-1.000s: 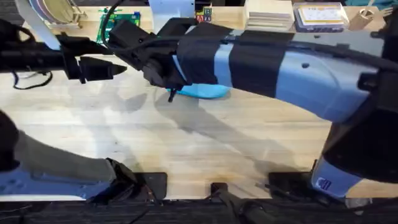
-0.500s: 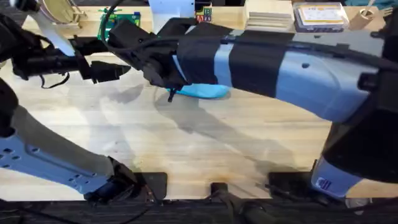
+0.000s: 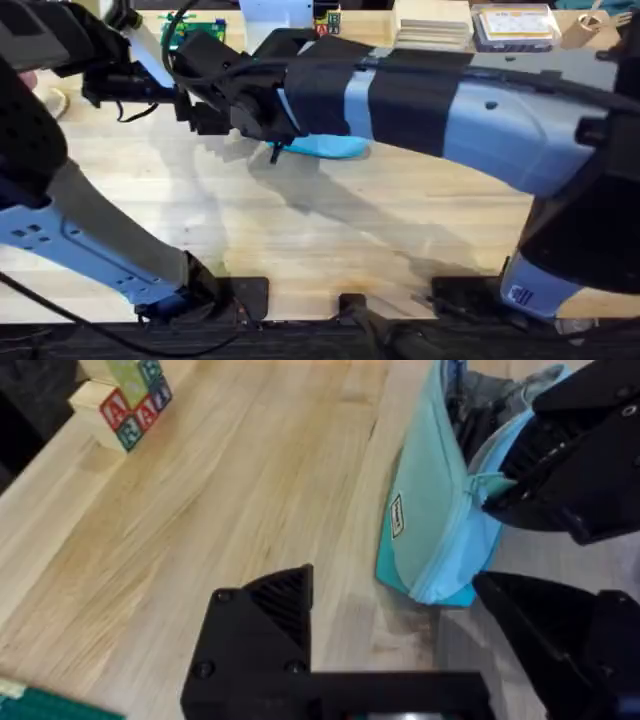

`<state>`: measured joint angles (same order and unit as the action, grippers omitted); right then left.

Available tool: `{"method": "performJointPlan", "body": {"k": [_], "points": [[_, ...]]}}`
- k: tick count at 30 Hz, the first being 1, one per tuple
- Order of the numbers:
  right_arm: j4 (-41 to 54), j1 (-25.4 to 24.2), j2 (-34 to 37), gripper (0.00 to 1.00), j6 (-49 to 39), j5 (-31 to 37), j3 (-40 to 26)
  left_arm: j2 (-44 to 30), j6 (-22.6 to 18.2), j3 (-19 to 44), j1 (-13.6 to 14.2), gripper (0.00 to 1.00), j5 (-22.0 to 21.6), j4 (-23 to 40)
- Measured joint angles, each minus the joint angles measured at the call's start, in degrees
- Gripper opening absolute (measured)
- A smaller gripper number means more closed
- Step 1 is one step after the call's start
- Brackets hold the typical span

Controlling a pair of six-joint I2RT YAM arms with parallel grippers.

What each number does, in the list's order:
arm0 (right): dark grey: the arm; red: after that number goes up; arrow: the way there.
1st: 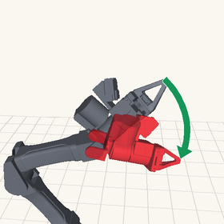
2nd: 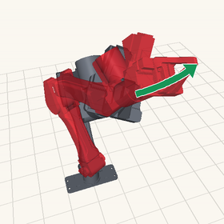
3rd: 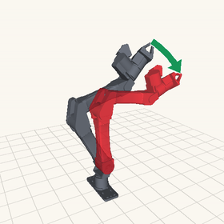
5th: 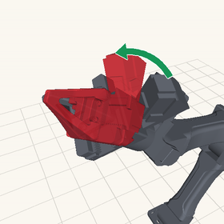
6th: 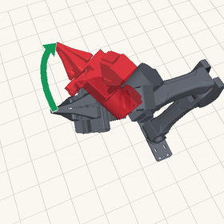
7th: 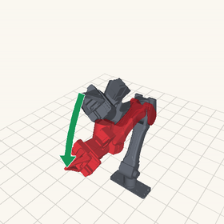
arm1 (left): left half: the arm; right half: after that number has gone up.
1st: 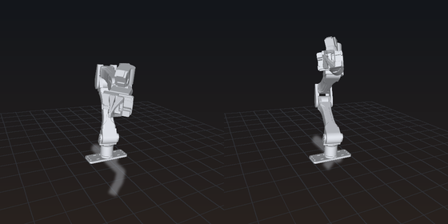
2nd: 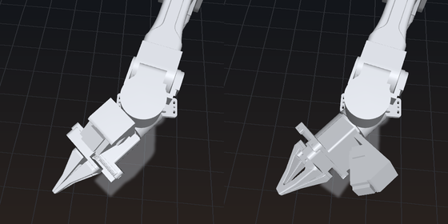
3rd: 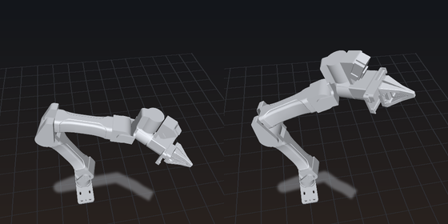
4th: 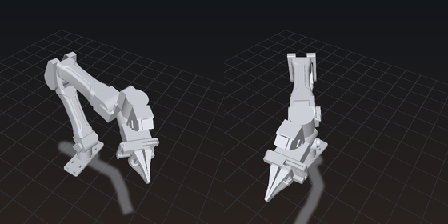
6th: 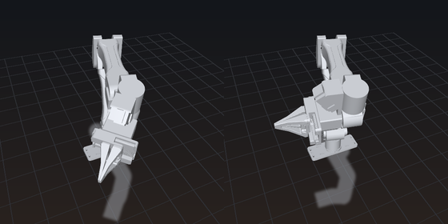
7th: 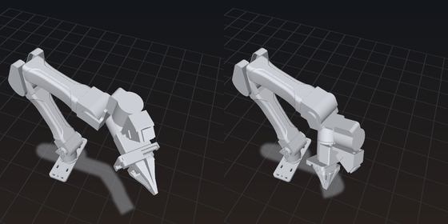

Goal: Unzip the bag, pick up the pens from the table one at a time and place them inside, then zip the bag closed.

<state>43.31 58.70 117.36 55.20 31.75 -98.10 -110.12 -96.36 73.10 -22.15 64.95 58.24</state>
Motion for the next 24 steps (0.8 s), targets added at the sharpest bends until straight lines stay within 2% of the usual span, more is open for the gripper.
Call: {"method": "performJointPlan", "body": {"k": [3,5,13,24], "points": [[0.0,0.0,0.0,0.033,0.0,0.0,0.0,-2.5,-2.4,0.1,2.3,0.993,0.4,0.1],[0.0,0.0,0.0,0.032,0.0,0.0,0.0,-4.0,-2.8,0.1,2.8,0.993,1.3,0.2],[0.0,0.0,0.0,0.032,0.0,0.0,0.0,-8.8,-3.2,0.1,4.0,0.993,4.5,0.8],[0.0,0.0,0.0,0.033,0.0,0.0,0.0,-9.1,-3.4,0.1,6.2,0.993,5.6,2.4]]}}
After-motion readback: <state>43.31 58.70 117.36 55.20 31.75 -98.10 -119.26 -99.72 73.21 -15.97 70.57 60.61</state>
